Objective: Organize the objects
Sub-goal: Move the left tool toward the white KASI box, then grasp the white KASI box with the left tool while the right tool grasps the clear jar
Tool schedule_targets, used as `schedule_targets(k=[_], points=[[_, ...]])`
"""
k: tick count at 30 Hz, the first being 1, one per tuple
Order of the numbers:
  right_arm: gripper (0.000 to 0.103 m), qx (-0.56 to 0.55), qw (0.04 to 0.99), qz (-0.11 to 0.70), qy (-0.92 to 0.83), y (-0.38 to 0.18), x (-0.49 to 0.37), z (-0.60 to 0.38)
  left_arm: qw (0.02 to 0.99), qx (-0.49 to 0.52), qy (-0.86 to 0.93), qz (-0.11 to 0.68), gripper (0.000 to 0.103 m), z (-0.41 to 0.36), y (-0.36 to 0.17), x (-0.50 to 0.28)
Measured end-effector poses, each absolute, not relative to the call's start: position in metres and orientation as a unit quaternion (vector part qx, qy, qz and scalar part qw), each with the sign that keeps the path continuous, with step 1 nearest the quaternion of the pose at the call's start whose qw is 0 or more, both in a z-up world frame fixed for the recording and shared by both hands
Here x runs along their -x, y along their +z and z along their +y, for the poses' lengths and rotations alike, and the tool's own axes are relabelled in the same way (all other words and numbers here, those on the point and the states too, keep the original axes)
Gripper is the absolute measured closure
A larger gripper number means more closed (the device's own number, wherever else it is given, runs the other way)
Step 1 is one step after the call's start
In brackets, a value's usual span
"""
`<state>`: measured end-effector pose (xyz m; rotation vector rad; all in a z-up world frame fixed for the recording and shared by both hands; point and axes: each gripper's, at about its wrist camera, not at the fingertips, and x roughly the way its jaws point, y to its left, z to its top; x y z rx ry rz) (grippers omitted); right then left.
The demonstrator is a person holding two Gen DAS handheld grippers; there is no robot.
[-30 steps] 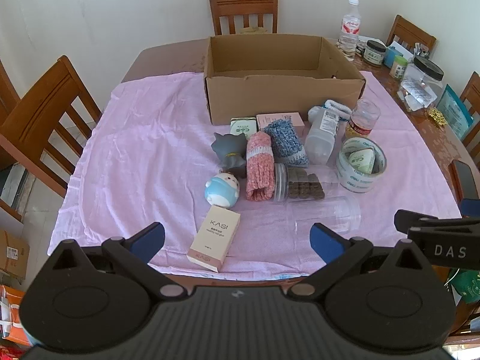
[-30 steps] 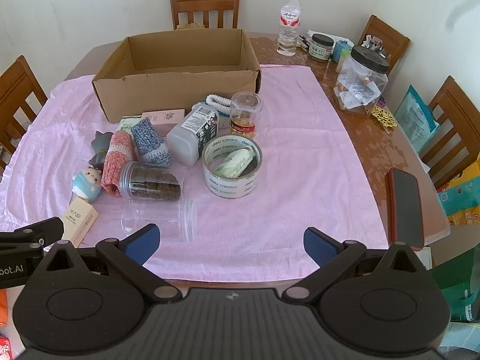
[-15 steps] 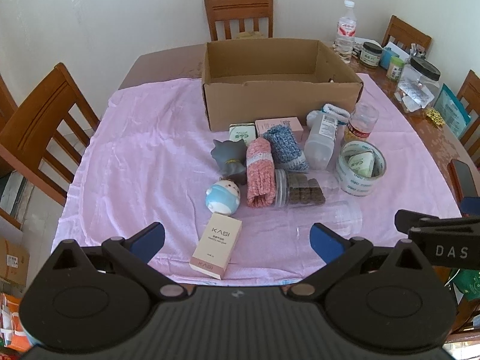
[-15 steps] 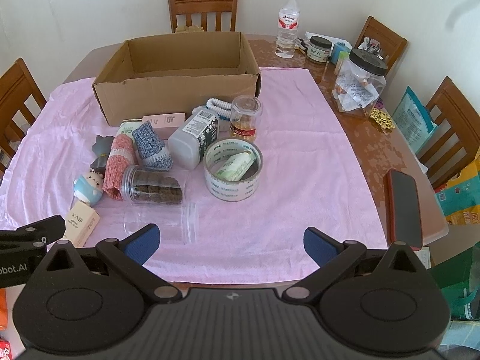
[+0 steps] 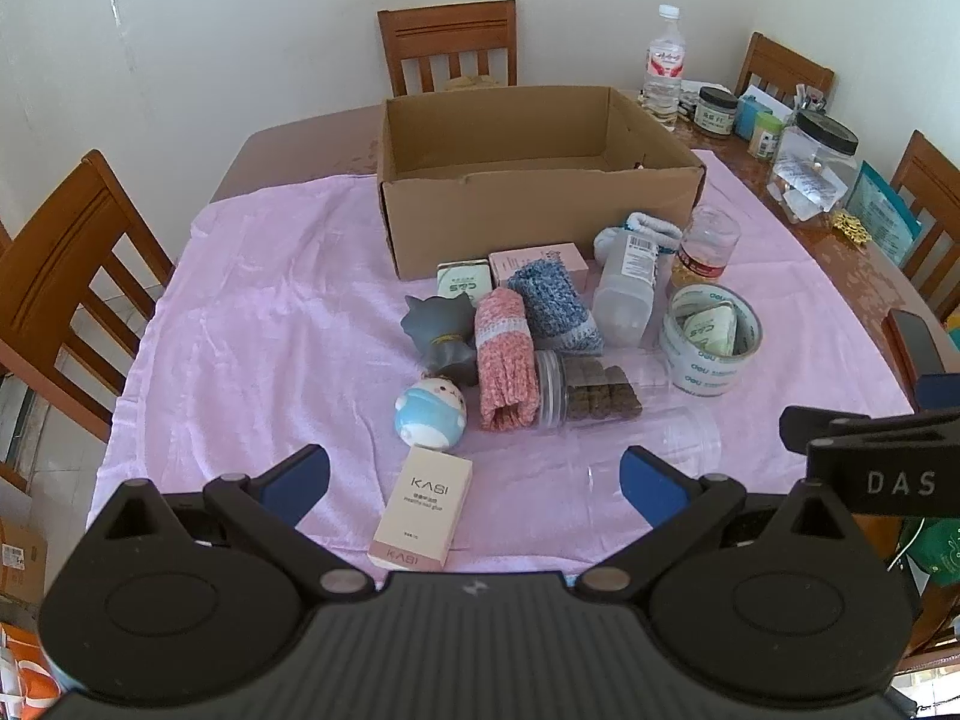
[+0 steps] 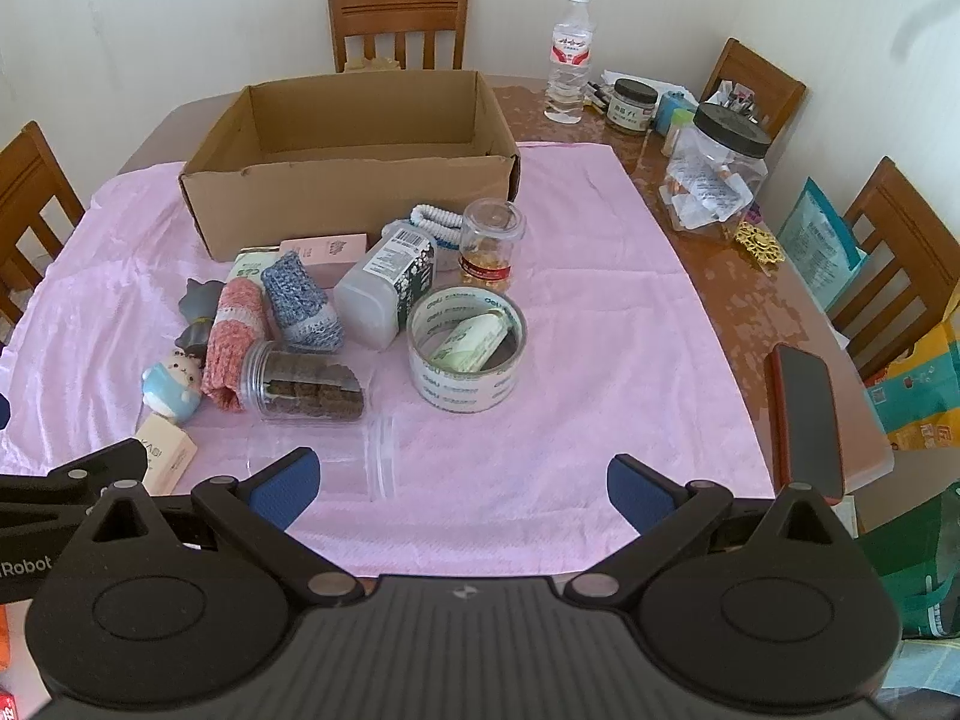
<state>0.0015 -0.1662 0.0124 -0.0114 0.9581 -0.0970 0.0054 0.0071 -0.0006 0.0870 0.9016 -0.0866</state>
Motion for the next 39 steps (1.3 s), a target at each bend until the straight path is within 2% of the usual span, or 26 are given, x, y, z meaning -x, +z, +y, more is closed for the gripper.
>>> schedule_targets(k=[23,39], points=[[0.000,0.012,0.894,0.448,-0.004,-0.022,-0.013,-0.162,0.904,-0.046,-0.054,0.422,0.001,0.017,-0.036,-0.008],[0.000,-0.003,0.891,0.448,0.067,-0.057,-0.014,-0.151,0.887,-0.063,-0.020,0.457,0.001,0.052,-0.100,-0.010]])
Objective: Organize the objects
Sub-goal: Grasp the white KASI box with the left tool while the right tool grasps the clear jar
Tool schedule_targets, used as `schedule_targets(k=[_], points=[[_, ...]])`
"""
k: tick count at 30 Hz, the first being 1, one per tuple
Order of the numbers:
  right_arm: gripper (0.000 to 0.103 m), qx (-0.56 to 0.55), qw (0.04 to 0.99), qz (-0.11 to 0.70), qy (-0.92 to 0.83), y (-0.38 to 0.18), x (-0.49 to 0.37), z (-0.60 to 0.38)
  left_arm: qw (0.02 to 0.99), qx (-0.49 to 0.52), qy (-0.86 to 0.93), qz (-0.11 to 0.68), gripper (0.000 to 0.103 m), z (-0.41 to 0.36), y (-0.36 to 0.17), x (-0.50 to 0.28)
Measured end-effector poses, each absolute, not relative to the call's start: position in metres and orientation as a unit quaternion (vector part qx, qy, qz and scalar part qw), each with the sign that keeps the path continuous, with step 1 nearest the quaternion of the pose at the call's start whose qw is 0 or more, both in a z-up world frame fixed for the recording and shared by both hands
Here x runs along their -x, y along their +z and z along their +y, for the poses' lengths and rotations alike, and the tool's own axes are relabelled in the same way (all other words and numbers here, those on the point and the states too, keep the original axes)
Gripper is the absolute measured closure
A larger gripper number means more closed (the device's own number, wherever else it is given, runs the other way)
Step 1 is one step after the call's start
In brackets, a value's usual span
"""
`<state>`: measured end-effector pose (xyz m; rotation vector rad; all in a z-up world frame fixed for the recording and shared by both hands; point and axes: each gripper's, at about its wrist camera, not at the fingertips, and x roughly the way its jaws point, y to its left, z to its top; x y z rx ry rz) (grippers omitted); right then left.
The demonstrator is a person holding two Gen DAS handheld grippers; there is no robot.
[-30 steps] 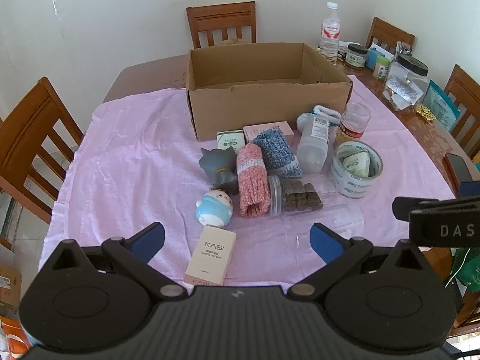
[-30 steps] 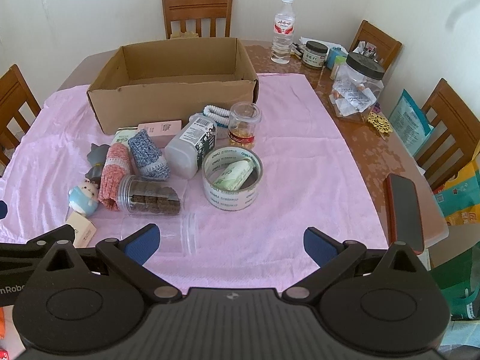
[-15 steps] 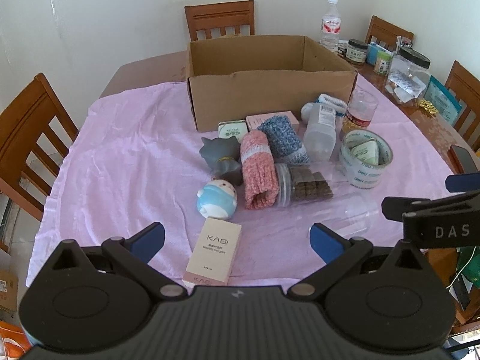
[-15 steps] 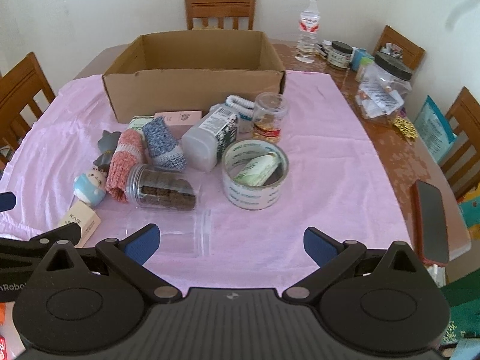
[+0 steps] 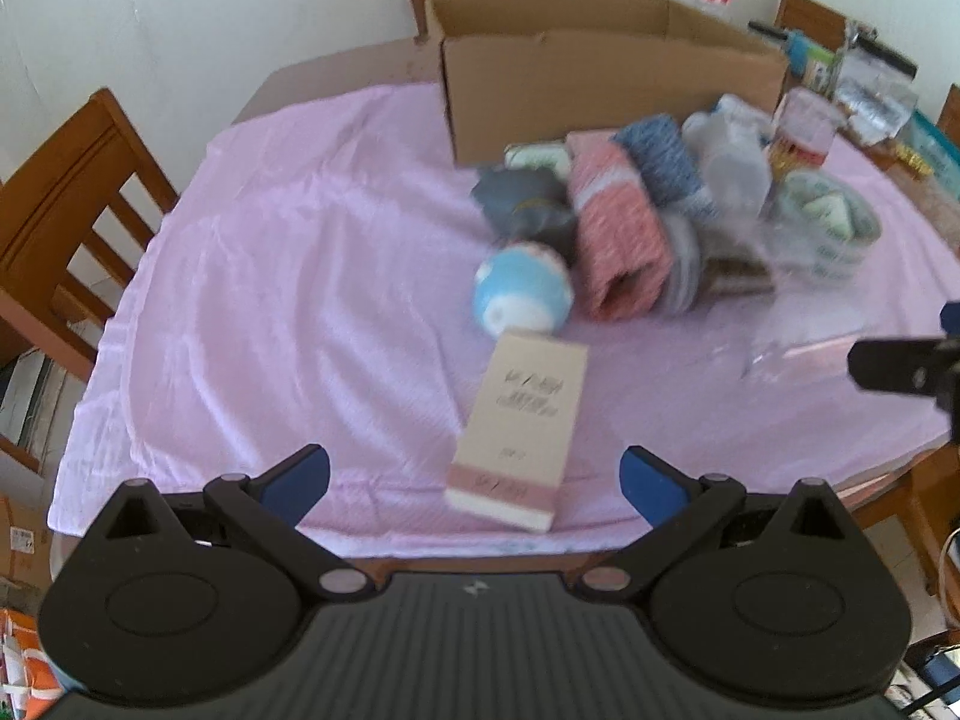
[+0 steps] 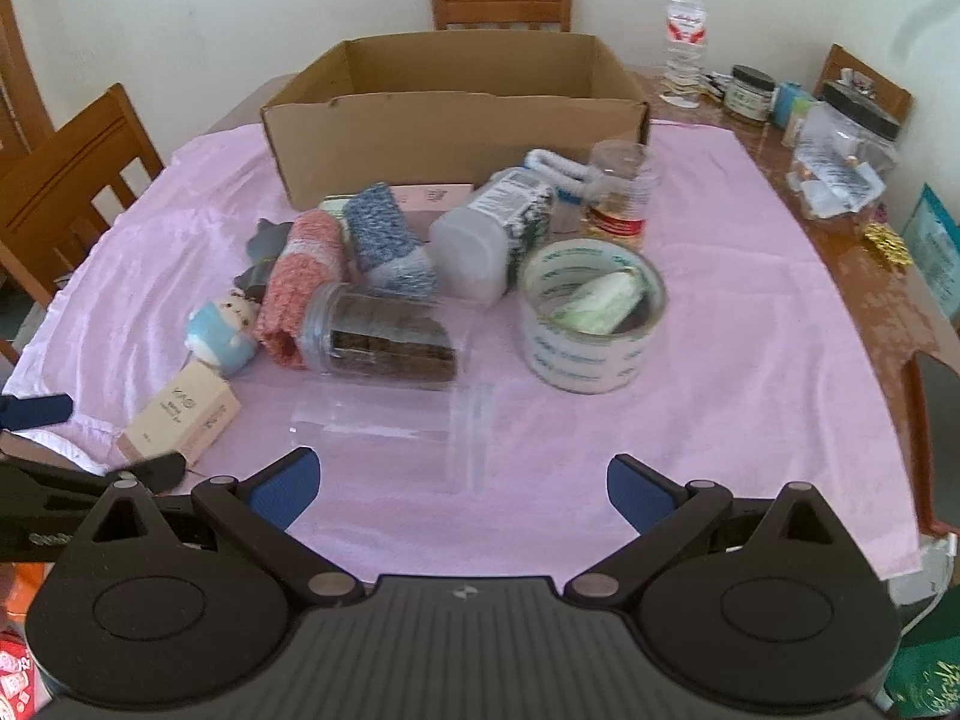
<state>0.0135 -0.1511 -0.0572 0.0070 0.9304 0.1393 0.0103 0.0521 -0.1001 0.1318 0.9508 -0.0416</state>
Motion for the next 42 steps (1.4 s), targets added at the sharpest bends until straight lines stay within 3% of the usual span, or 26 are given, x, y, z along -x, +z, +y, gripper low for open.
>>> schedule_targets(k=[18,23,31,42], points=[[0.000,-0.012,0.901,0.429,0.056,-0.073,-0.020,-0.122,0.881,-0.073,0.049,0.464,0.001,0.104,-0.112,-0.012],[0.000,-0.014,0.901,0.431,0.046,-0.076,-0.022,-0.120,0.884,-0.035,0.046,0.463,0.001,0.122,-0.107,-0.013],[0.000,0.001,0.901,0.433,0.024,-0.088,-0.033,-0.111,0.883,-0.009,-0.049,0.466,0.001,0.101,-0.107,-0.008],[0.000,0.019,0.890,0.455,0.002,-0.103,-0.040,-0.129,0.885,-0.008,-0.032,0.464,0.001,0.073,-0.115,-0.032]])
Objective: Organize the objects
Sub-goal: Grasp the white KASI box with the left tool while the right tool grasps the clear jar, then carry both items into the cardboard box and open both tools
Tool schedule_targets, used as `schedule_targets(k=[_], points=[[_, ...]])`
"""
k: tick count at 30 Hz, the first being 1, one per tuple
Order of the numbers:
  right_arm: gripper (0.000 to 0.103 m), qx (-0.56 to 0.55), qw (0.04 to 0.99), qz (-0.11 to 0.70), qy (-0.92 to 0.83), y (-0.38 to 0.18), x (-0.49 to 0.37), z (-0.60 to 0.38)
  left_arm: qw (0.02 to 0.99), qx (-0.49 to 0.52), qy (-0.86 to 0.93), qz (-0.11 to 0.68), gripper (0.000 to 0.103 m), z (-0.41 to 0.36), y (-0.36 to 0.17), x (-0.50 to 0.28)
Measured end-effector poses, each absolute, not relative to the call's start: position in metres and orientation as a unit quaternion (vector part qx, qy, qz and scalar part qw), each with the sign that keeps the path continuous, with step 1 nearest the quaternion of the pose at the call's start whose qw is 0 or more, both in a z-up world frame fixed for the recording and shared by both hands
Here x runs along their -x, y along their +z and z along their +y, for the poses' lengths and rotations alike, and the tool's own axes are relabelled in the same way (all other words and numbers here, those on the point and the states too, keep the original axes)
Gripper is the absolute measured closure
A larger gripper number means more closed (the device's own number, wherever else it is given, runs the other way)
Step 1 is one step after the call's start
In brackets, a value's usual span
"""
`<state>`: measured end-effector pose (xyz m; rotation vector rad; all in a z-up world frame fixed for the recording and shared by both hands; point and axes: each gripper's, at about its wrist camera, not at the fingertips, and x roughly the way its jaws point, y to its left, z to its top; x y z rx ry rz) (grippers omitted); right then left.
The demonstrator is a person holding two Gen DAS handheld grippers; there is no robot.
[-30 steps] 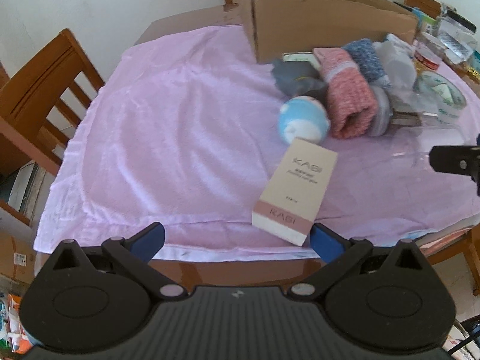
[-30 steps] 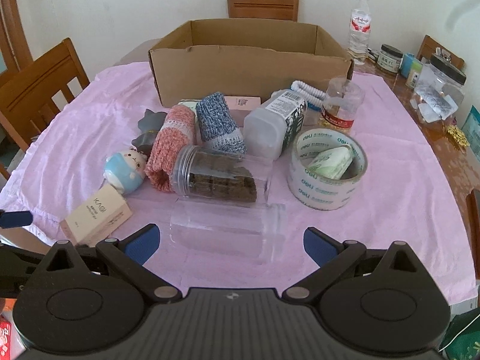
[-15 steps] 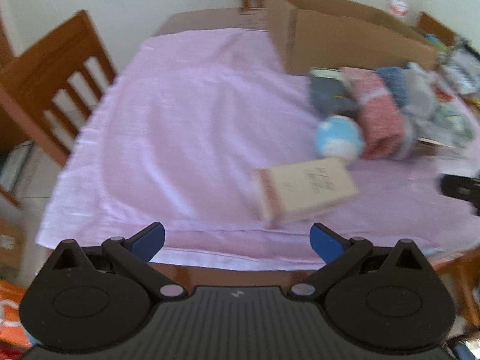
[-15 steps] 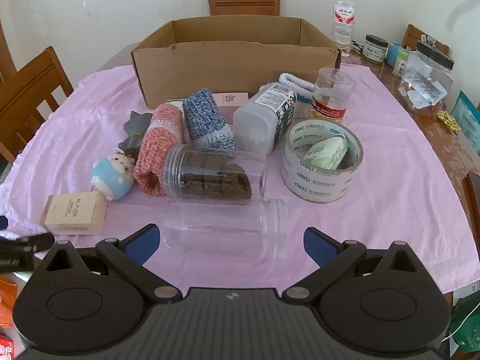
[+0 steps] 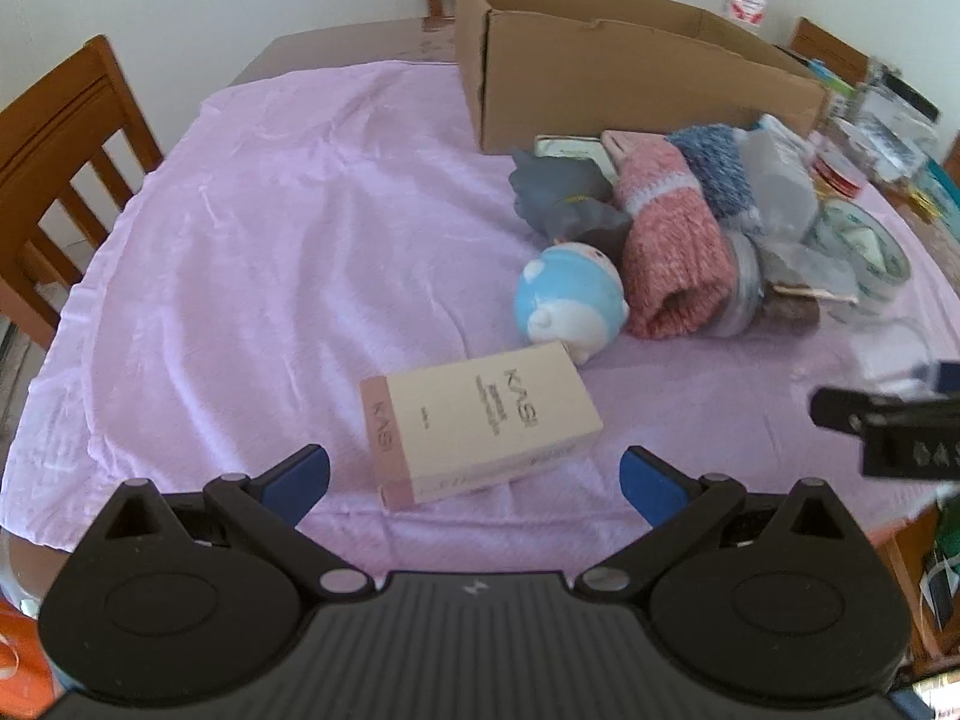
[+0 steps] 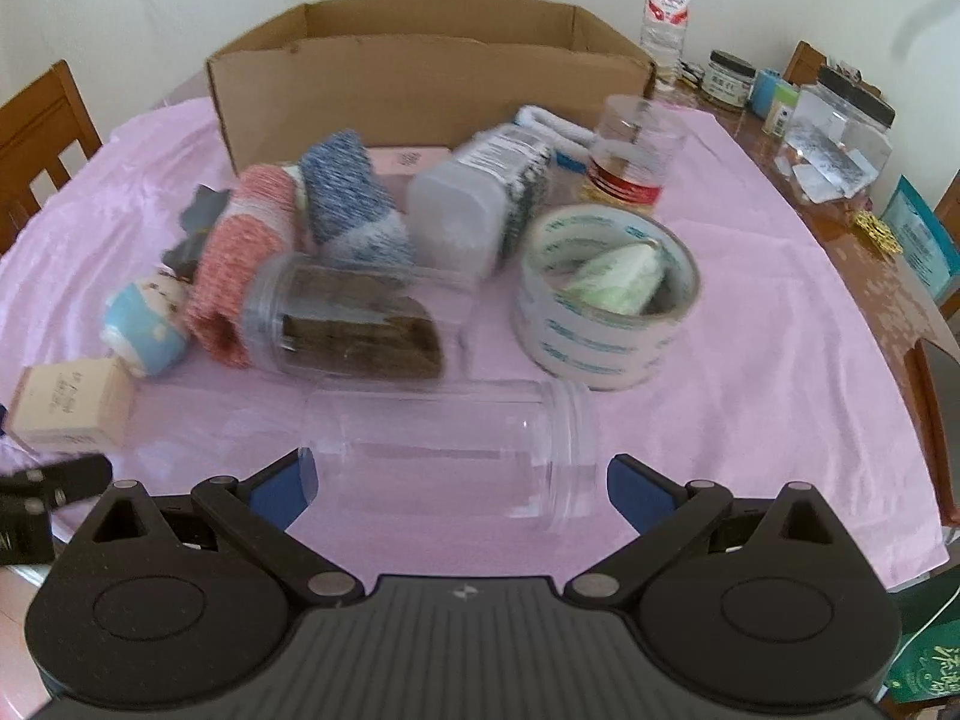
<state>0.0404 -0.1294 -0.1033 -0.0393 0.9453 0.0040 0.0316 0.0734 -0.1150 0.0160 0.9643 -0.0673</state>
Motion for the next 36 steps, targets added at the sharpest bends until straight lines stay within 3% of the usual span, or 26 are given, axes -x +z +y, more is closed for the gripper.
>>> schedule_targets(k=[13,18,24,36], points=[[0.000,0.034,0.882,0.466,0.058,-0.108,-0.061,-0.138,0.889,0.014,0.054,0.455,0.001,0.059,-0.121,-0.050],[0.001,0.024,0.879,0.471,0.068,-0.105,-0.061,-0.141,0.890,0.017,0.056,0.453,0.006,0.058,-0.123,-0.049],[0.006,0.032,0.877,0.475,0.069,-0.102,-0.060,-0.141,0.891,0.015,0.046,0.451,0.020,0.061,-0.119,-0.049],[0.006,0.049,0.870,0.484,0.078,-0.081,-0.060,-0.140,0.885,-0.013,-0.013,0.465,0.021,0.071,-0.095,-0.048]])
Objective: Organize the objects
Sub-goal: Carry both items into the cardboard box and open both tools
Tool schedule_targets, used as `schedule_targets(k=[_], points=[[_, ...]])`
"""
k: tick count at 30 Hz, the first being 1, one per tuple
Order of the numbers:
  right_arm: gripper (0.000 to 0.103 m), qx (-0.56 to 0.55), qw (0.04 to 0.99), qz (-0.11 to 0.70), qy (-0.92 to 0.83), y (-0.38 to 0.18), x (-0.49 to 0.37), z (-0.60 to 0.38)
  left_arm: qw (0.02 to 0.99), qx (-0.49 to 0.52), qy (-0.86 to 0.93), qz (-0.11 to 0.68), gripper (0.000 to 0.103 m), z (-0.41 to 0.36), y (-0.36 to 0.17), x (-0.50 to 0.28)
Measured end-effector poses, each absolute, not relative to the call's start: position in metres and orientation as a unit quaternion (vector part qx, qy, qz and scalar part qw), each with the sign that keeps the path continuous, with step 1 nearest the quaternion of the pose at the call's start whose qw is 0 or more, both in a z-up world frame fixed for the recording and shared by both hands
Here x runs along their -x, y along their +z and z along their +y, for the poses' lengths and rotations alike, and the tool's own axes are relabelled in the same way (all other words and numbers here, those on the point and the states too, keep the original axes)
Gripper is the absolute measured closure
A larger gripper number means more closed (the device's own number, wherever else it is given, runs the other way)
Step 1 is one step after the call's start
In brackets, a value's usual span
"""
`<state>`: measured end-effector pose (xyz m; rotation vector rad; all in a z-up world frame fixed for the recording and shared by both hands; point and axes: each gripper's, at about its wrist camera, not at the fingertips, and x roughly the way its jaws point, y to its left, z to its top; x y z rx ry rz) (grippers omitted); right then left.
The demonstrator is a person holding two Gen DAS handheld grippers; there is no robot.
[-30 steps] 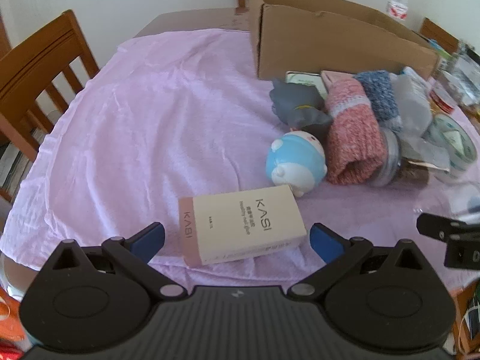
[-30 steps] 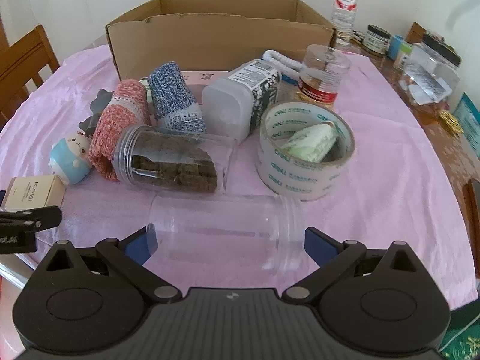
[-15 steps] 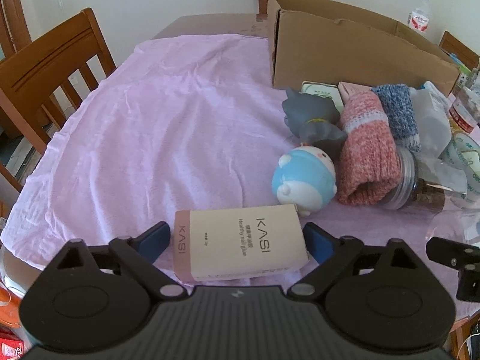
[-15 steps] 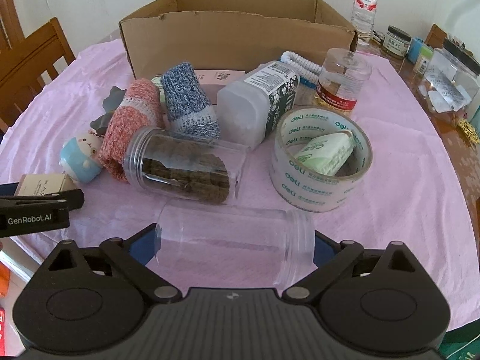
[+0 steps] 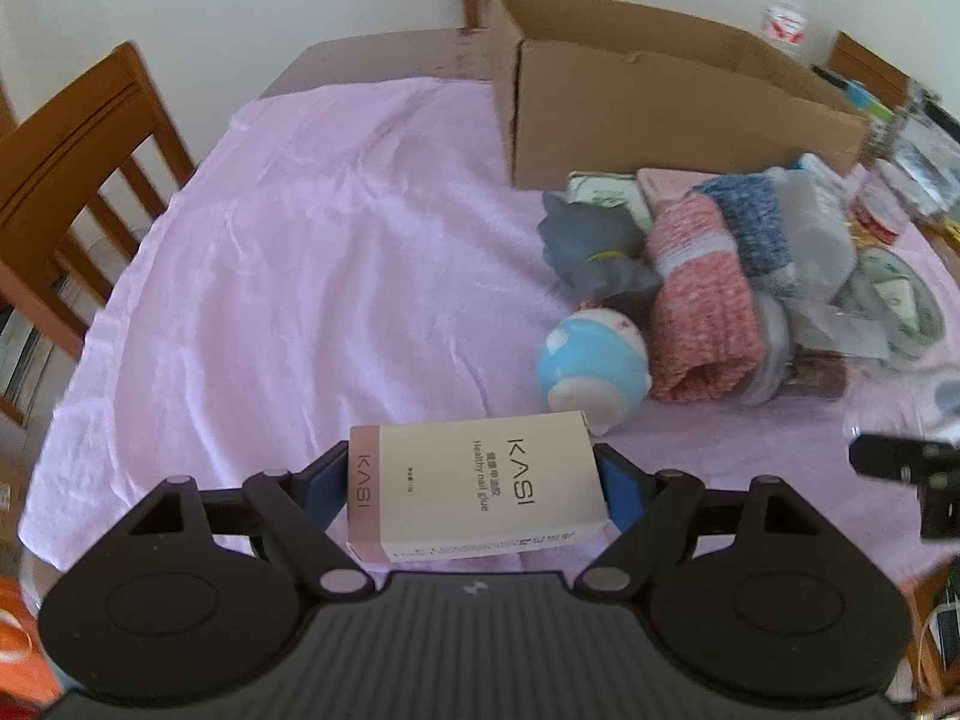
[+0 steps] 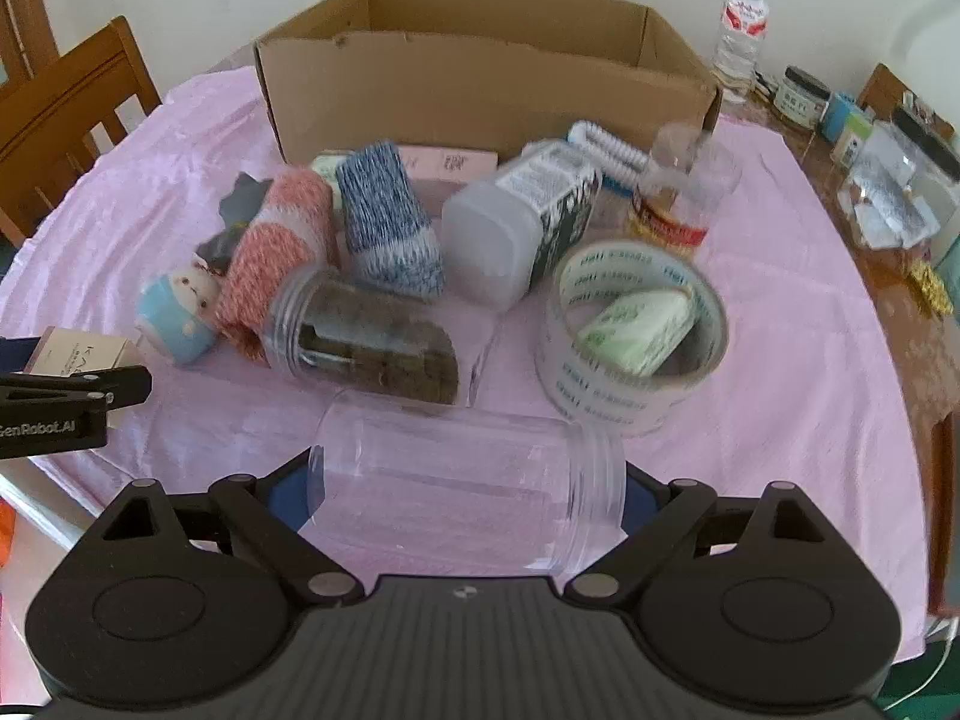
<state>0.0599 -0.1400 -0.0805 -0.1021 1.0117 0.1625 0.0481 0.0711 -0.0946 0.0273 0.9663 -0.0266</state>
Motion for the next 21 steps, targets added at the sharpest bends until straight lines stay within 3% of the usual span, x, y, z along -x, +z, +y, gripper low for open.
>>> schedule_targets(k=[7,21], points=[[0.006,0.028,0.864,0.494,0.097,-0.037,-0.071,-0.154,0.878,-0.059,-0.081,0.468,0.021,0.076,-0.051,-0.057],[0.006,0.044,0.875,0.460,0.142,0.039,-0.147,-0.191,0.900,-0.032,-0.110,0.421,0.020,0.042,0.022,-0.150]])
